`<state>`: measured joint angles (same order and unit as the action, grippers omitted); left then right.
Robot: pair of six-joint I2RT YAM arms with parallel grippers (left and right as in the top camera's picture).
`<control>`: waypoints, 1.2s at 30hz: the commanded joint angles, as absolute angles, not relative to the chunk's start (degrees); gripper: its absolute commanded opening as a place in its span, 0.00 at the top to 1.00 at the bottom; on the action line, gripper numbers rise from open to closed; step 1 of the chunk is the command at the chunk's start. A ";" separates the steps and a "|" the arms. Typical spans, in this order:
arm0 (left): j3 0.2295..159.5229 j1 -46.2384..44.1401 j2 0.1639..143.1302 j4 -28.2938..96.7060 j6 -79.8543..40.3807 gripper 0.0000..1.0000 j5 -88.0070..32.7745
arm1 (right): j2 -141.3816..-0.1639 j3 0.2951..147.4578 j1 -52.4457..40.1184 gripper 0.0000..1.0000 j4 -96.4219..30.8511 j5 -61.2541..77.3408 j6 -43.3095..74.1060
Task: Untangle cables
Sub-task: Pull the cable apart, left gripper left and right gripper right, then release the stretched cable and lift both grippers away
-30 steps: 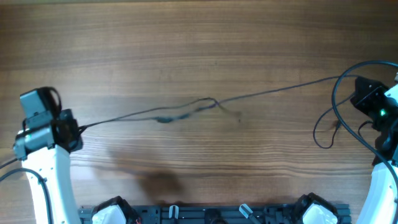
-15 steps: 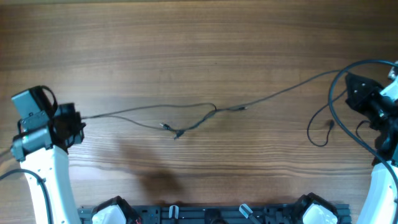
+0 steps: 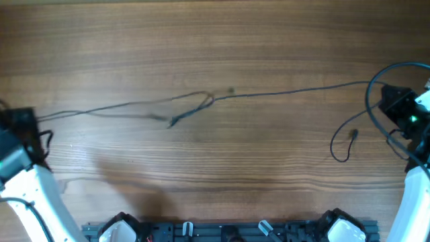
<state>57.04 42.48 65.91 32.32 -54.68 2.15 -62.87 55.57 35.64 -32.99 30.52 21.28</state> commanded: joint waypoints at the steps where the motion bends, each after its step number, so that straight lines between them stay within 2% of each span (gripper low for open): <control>1: 58.19 47.27 67.46 32.58 -53.08 0.96 4.78 | -67.20 55.90 38.54 0.96 -32.21 25.80 30.83; 7: 58.19 48.23 71.55 33.82 -53.17 0.96 3.14 | -72.55 55.90 38.44 0.96 -32.27 31.16 25.58; 10: 58.19 48.23 73.71 33.87 -53.54 0.96 0.14 | -72.93 55.90 38.44 0.96 -31.97 28.67 24.93; 15: 58.17 47.86 75.99 34.52 -52.69 0.96 -18.28 | -72.90 55.90 37.67 0.95 -32.42 39.18 19.20; 19: 58.17 43.57 76.84 34.48 -52.66 0.96 -28.08 | -72.93 55.88 32.45 0.94 -32.91 42.04 14.85; 25: 58.17 34.50 76.84 34.24 -52.69 0.96 -27.59 | -72.93 55.88 22.63 0.94 -33.10 41.01 13.61; 28: 58.17 28.97 76.84 34.24 -52.71 0.95 -24.34 | -72.93 55.86 16.01 0.86 -33.12 38.20 13.41; 33: 58.17 23.53 76.84 34.50 -52.71 0.85 -15.94 | -72.93 55.86 8.25 0.76 -33.78 30.92 13.41; 36: 58.15 22.15 76.84 34.50 -52.69 0.69 -14.09 | -72.93 55.86 4.51 0.70 -33.78 26.02 13.19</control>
<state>57.06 23.59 76.66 34.50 -53.30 -19.22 -72.55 55.57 7.84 -33.71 33.28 14.57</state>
